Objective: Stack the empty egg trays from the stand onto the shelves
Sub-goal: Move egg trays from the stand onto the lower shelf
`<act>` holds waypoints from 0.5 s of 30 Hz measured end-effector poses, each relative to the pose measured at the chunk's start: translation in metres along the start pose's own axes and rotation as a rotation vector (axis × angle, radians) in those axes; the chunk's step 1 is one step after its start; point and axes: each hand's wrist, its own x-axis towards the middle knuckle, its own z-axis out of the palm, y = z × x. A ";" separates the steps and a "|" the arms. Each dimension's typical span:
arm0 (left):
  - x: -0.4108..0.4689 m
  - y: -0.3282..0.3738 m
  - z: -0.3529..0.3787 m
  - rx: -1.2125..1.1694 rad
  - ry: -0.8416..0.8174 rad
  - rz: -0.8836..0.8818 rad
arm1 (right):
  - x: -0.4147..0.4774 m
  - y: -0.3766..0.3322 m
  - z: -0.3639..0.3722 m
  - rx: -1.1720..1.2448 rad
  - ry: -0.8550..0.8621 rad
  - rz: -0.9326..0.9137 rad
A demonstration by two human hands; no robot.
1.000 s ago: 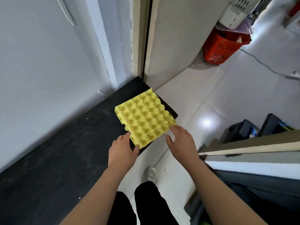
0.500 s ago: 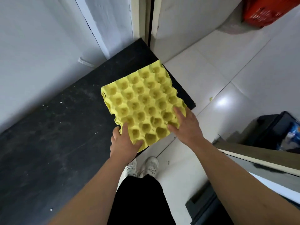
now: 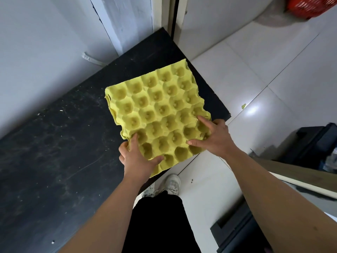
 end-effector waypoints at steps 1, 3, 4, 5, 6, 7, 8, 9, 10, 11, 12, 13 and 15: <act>-0.002 -0.003 -0.008 -0.018 0.012 0.015 | -0.005 -0.004 0.001 0.052 -0.017 0.001; -0.009 -0.008 -0.026 -0.048 0.023 0.044 | -0.016 -0.014 0.002 0.108 -0.029 -0.009; -0.013 -0.010 -0.036 -0.058 0.027 0.048 | -0.023 -0.021 0.002 0.113 -0.024 -0.019; -0.018 -0.011 -0.047 -0.066 0.033 0.046 | -0.030 -0.030 0.002 0.112 -0.019 -0.030; -0.025 -0.011 -0.058 -0.072 0.040 0.038 | -0.038 -0.039 0.001 0.108 -0.015 -0.042; -0.033 -0.010 -0.070 -0.079 0.048 0.029 | -0.048 -0.048 0.000 0.099 -0.011 -0.053; -0.042 -0.010 -0.082 -0.084 0.058 0.022 | -0.058 -0.058 -0.001 0.088 -0.008 -0.065; -0.051 -0.009 -0.094 -0.088 0.068 0.021 | -0.069 -0.068 -0.002 0.080 -0.004 -0.073; -0.061 -0.009 -0.107 -0.094 0.079 0.024 | -0.080 -0.079 -0.004 0.076 -0.002 -0.078; -0.072 -0.009 -0.119 -0.106 0.089 0.028 | -0.090 -0.089 -0.007 0.071 -0.003 -0.082; -0.084 -0.009 -0.132 -0.124 0.099 0.033 | -0.100 -0.098 -0.010 0.061 -0.002 -0.094; -0.095 -0.009 -0.144 -0.143 0.110 0.037 | -0.110 -0.108 -0.014 0.045 -0.002 -0.114; -0.119 -0.009 -0.166 -0.178 0.145 0.043 | -0.129 -0.127 -0.022 0.013 -0.004 -0.162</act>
